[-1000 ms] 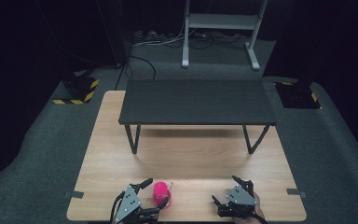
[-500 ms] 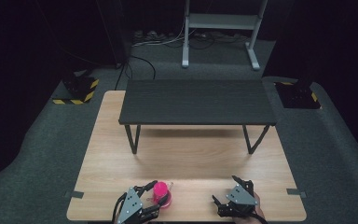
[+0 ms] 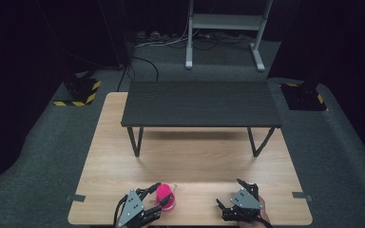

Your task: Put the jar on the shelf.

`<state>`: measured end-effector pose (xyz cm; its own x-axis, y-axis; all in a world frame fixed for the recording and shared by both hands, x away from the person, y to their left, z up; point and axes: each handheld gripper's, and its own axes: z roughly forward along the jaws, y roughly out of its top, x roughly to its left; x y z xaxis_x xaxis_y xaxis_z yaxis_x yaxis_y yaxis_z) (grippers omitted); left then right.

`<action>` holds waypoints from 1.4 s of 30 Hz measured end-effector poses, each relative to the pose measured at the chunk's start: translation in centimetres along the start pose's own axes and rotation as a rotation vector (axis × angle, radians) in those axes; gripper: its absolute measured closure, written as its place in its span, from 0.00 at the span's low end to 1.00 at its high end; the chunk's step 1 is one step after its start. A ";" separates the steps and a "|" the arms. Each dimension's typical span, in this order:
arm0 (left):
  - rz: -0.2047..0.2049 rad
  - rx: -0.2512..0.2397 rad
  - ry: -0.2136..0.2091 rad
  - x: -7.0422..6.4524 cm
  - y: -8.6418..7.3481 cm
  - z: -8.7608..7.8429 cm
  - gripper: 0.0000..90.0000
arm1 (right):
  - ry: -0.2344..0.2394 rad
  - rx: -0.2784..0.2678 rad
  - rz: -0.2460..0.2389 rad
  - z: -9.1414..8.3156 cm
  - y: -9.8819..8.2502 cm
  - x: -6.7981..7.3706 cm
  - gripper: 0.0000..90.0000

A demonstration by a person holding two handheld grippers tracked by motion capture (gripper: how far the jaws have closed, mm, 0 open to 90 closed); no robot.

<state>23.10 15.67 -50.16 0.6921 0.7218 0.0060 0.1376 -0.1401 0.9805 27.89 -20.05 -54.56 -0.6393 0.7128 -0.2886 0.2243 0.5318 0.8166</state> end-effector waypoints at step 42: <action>0.040 -0.114 0.031 3.3 8.9 -1.3 0.54 | 0.002 0.000 0.006 0.0 0.0 0.0 0.00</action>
<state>25.68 17.73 -41.19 0.6730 0.7380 0.0495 0.0277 -0.0921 0.9954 27.90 -20.09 -54.55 -0.6395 0.7151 -0.2824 0.2281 0.5272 0.8186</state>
